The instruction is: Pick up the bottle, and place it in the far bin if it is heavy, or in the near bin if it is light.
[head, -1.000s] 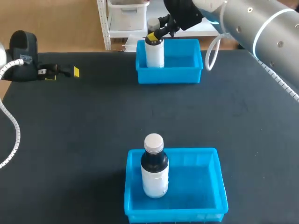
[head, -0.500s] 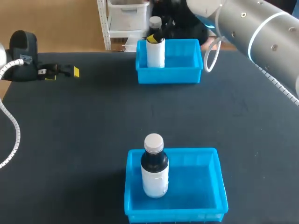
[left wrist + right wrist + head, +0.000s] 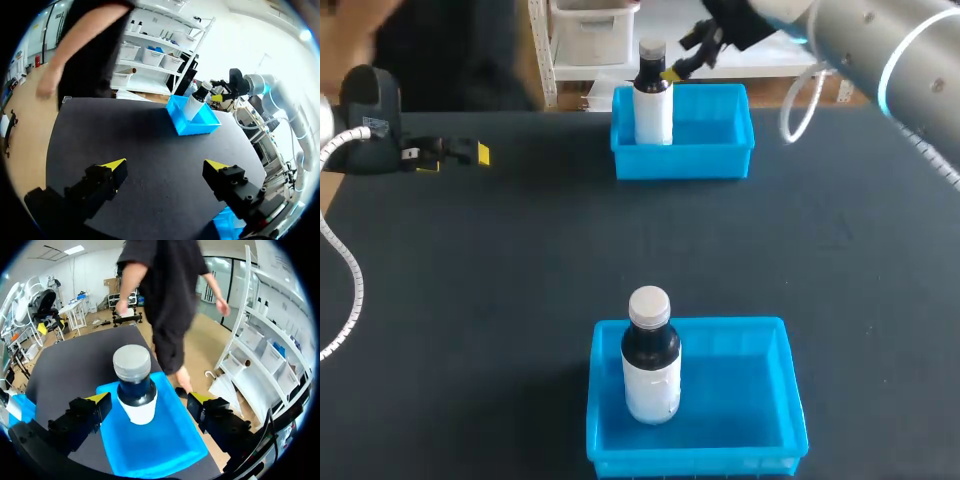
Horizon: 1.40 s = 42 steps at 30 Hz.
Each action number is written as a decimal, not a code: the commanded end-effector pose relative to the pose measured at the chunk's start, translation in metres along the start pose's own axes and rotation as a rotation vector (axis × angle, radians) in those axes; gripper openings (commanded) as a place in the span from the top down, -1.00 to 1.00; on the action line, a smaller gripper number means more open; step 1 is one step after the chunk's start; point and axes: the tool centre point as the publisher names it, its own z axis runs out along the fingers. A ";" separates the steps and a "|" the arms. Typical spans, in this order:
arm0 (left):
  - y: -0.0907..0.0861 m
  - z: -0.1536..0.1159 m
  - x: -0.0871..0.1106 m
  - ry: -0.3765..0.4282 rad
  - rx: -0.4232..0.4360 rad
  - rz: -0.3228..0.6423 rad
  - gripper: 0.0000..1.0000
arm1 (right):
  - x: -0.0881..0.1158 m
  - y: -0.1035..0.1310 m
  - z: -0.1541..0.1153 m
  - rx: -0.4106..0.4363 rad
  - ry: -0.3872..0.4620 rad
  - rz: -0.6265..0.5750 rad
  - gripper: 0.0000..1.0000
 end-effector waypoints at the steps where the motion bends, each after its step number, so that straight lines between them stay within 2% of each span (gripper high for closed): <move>1: 0.000 0.000 0.000 0.000 0.000 0.000 -1.00 | 0.012 0.002 -0.045 -0.209 -0.012 0.028 -1.00; 9: 0.000 0.000 0.000 0.000 0.000 0.000 -1.00 | 0.032 0.015 -0.110 -0.065 -0.021 0.100 -1.00; 16: 0.000 0.000 0.000 0.000 0.000 0.000 -1.00 | 0.047 0.039 -0.145 0.002 -0.024 0.136 -1.00; 25: 0.000 0.000 0.000 0.000 0.000 0.000 -1.00 | 0.064 0.074 -0.161 0.089 -0.011 0.177 -1.00; 33: 0.000 0.000 0.000 0.000 0.000 0.000 -1.00 | 0.074 0.099 -0.168 0.243 0.045 0.213 -1.00; 36: 0.000 0.000 0.000 0.000 0.000 0.000 -1.00 | 0.077 0.106 -0.170 0.269 0.062 0.226 -1.00; 42: 0.000 0.000 0.000 0.000 0.000 0.000 -1.00 | 0.082 0.114 -0.172 0.258 0.082 0.256 -1.00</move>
